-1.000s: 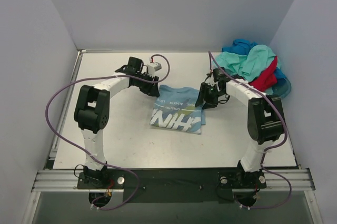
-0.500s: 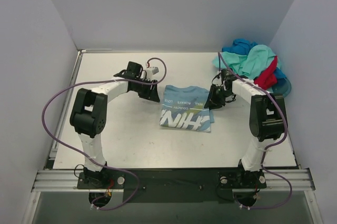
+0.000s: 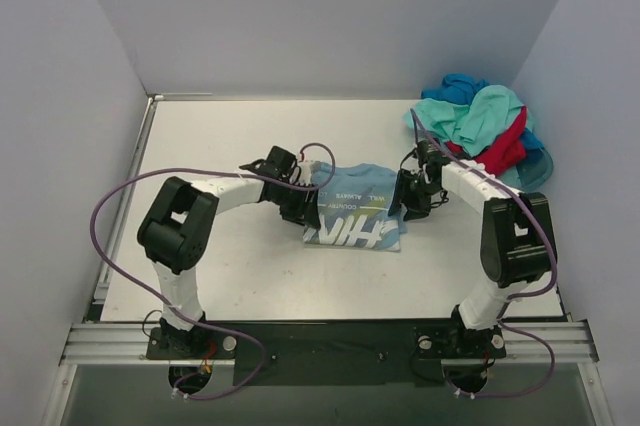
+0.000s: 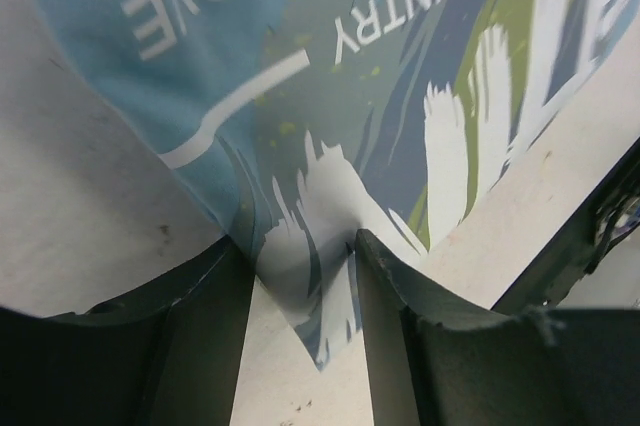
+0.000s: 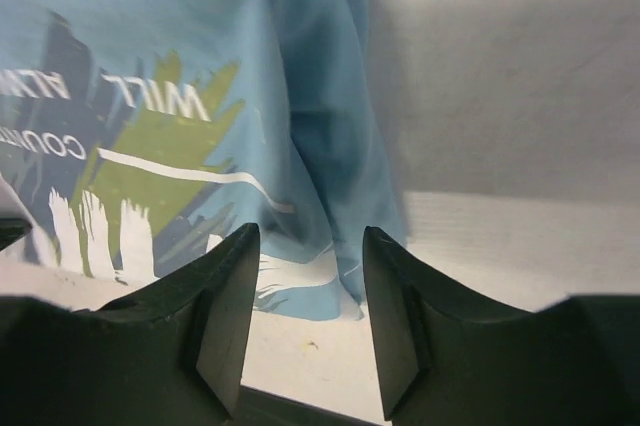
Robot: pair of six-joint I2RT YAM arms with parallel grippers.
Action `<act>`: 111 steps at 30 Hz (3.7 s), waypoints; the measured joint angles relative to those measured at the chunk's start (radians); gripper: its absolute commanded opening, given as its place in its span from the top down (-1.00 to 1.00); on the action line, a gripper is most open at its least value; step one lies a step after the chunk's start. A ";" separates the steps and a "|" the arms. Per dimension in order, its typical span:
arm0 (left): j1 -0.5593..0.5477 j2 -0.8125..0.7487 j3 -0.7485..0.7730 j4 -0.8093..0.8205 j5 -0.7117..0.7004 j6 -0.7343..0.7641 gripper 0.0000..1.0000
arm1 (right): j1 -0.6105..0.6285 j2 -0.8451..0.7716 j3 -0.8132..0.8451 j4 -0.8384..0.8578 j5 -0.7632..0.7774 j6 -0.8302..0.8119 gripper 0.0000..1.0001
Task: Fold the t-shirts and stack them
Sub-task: Smooth out wrinkles on the folded tshirt
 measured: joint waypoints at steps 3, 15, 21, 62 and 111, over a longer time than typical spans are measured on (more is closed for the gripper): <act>-0.042 -0.003 -0.048 0.000 -0.028 -0.016 0.16 | 0.019 0.005 -0.074 0.031 -0.035 0.016 0.59; -0.118 -0.243 -0.335 0.066 -0.139 -0.081 0.13 | 0.167 -0.192 -0.394 0.116 -0.069 0.148 0.72; -0.101 -0.340 -0.401 0.033 -0.158 -0.106 -0.07 | 0.193 -0.361 -0.499 0.054 -0.075 0.192 0.25; 0.060 -0.047 0.051 0.003 0.004 0.023 0.48 | 0.013 -0.033 0.012 0.056 -0.140 -0.097 1.00; 0.062 0.044 0.178 0.294 0.169 -0.092 1.00 | -0.123 0.013 -0.064 0.282 -0.193 0.053 1.00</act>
